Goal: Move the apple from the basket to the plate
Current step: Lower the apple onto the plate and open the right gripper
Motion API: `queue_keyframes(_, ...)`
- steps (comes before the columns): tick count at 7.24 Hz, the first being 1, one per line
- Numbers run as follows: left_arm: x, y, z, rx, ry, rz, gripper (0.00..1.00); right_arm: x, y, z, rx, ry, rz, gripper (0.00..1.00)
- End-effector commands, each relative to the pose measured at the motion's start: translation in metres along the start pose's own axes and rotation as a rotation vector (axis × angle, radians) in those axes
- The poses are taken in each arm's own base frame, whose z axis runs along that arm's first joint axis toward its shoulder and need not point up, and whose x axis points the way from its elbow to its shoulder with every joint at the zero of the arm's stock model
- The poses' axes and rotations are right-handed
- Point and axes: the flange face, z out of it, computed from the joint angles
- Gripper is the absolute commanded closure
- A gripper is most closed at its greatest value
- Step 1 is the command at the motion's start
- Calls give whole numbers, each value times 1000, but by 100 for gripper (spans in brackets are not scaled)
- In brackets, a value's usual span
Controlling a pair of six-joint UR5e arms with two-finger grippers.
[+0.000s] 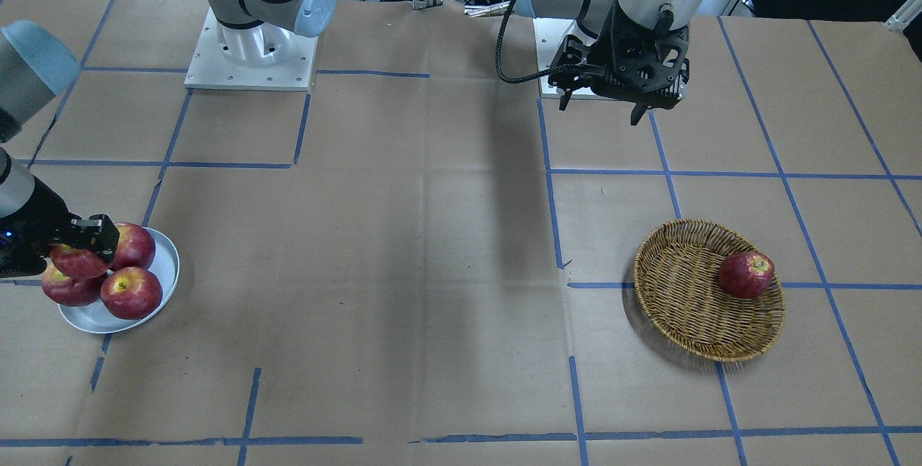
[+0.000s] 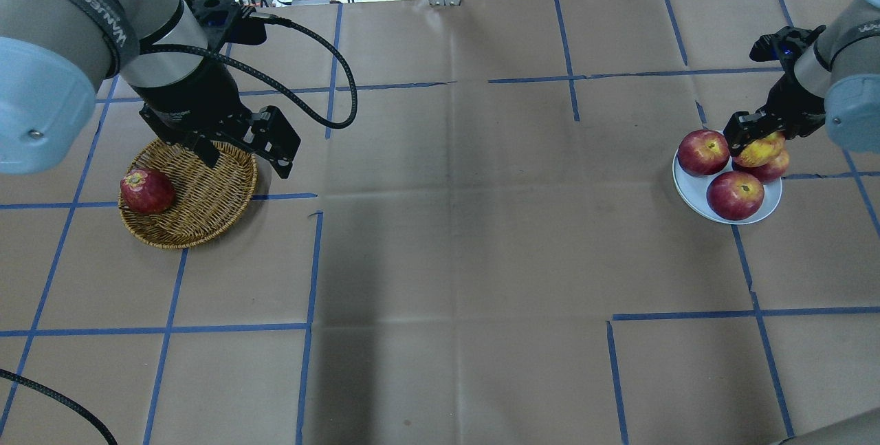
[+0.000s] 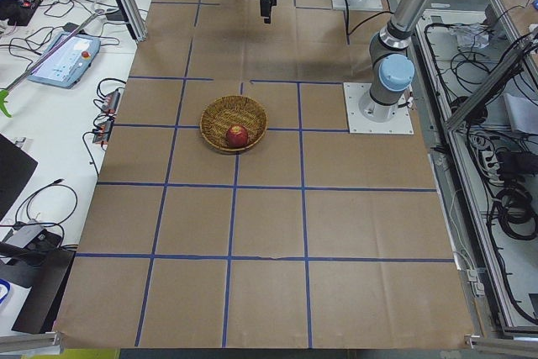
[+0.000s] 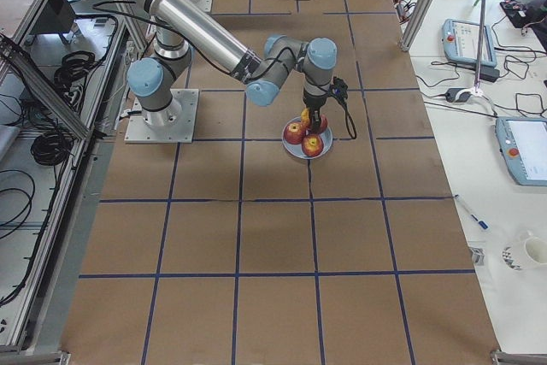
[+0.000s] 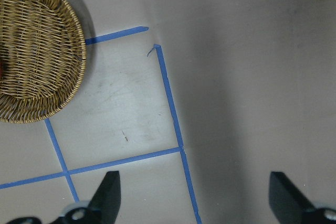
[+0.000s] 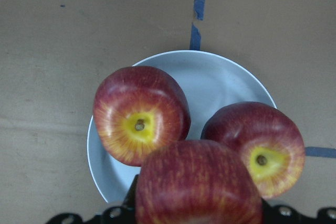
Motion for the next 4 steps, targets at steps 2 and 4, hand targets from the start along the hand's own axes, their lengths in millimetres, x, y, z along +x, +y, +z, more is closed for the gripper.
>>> queue_keyframes(2,1,1,0,-3,1,2,1,3,-4,13,-5,-1,1,47)
queue_keyframes(4,0,0,-1,2,0,2,1,4,-3,12,-10,7,6,0)
